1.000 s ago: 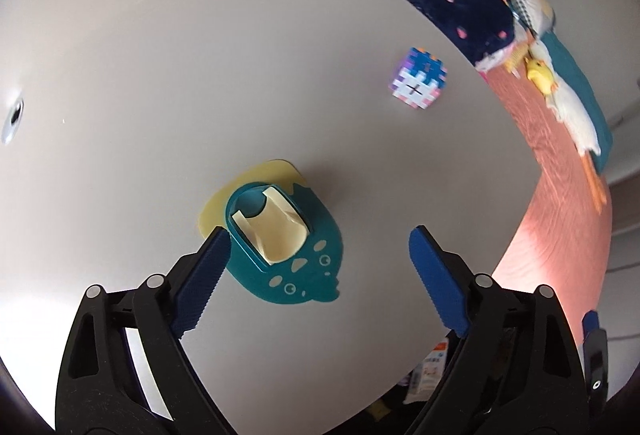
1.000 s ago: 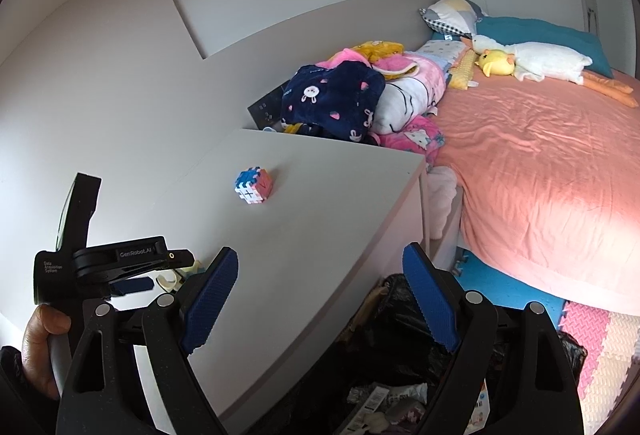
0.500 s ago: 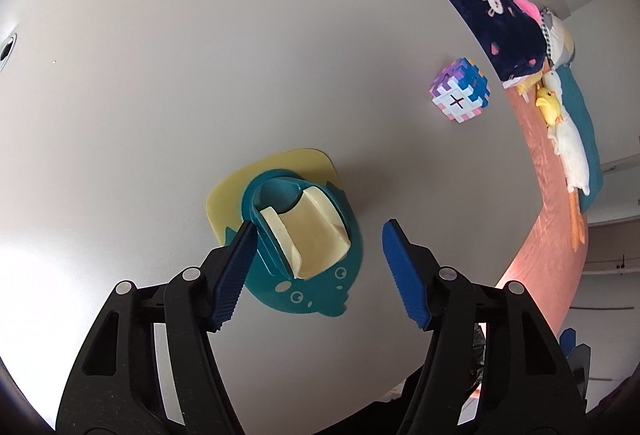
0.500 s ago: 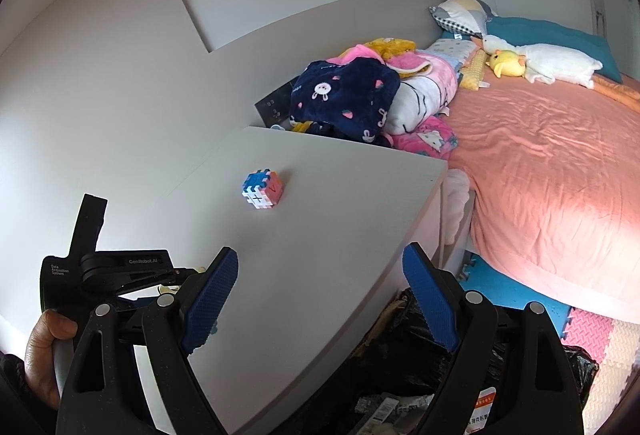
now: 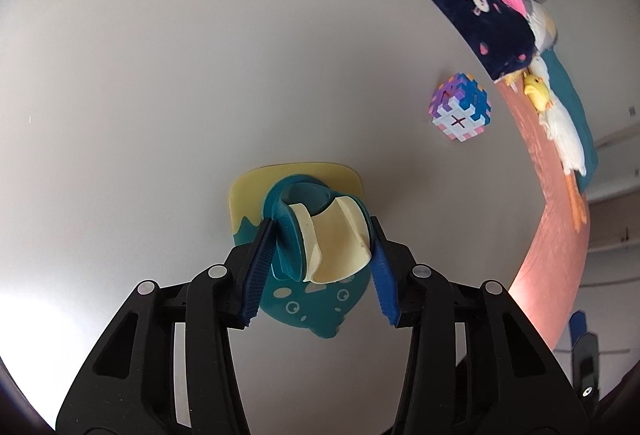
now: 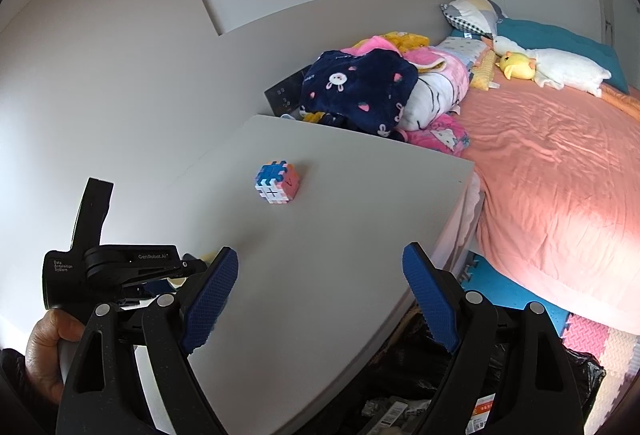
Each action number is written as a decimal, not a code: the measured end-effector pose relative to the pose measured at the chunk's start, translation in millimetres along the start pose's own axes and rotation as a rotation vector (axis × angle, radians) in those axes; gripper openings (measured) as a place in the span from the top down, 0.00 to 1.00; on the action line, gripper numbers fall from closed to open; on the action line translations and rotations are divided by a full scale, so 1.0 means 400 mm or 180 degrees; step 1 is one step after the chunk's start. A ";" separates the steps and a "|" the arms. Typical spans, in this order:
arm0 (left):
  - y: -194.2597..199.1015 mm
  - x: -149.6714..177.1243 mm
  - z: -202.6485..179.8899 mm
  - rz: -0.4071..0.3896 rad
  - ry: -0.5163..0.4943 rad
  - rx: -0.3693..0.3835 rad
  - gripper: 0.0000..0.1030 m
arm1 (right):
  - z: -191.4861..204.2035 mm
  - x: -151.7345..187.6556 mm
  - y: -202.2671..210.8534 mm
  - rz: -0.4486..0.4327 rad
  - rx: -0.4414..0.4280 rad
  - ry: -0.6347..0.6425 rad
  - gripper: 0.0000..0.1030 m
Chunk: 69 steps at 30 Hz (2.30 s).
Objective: Collect trash
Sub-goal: 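Grasp the teal-and-yellow cup holder with the left tool, then grasp the blue-pink puzzle cube with the right tool while the left tool holds the cup holder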
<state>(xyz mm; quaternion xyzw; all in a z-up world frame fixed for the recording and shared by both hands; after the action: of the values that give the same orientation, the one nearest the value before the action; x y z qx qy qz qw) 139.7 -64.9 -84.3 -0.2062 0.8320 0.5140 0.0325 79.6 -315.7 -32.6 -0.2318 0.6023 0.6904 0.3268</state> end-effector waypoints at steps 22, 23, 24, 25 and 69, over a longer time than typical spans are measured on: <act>0.090 -0.093 0.067 -0.0314 -0.0464 0.0163 0.62 | 0.108 -0.058 -0.197 0.0228 0.0072 0.0008 0.18; 0.093 -0.100 0.073 -0.0326 -0.0451 0.0162 0.62 | 0.113 -0.062 -0.208 0.0244 0.0070 0.0011 0.18; 0.094 -0.107 0.078 -0.0337 -0.0443 0.0159 0.62 | 0.120 -0.065 -0.222 0.0265 0.0062 0.0017 0.18; 0.097 -0.112 0.085 -0.0352 -0.0435 0.0151 0.62 | 0.127 -0.070 -0.237 0.0283 0.0070 0.0029 0.18; 0.140 -0.122 0.103 -0.0488 -0.0525 0.0265 0.62 | 0.202 -0.091 -0.333 0.0529 0.0288 0.0042 0.54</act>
<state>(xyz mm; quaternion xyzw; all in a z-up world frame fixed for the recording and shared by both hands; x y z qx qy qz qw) 156.6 7.6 -43.4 -0.2248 0.8289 0.4903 0.1486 207.4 -234.5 -83.8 -0.1706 0.6521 0.6857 0.2746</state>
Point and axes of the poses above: each gripper's, at about its wrist camera, not at the fingertips, and y roughly against the way its jaws point, z to its left, x to its underside, the point moved 1 cm from there along -y, roughly the way its jaws point, and after that the axes turned 10 degrees about x, right-handed, at the moved point
